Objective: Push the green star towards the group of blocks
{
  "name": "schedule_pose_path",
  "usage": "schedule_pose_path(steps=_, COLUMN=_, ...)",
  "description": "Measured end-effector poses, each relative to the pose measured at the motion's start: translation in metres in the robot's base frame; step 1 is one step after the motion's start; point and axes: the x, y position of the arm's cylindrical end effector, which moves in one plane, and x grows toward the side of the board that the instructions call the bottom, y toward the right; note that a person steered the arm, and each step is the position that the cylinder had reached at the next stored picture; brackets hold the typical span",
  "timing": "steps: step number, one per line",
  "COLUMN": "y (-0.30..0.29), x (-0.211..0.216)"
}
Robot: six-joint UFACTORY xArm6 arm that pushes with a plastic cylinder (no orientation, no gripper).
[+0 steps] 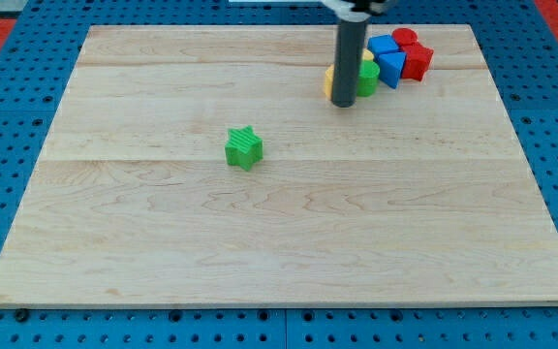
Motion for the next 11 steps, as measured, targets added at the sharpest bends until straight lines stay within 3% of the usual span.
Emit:
schedule_pose_path(steps=1, y=0.002, x=0.043)
schedule_pose_path(steps=2, y=-0.033, x=0.112)
schedule_pose_path(steps=3, y=-0.141, x=0.125)
schedule_pose_path(steps=4, y=-0.179, x=0.109)
schedule_pose_path(steps=6, y=-0.102, x=0.095)
schedule_pose_path(steps=8, y=-0.101, x=0.008)
schedule_pose_path(steps=11, y=-0.076, x=-0.01)
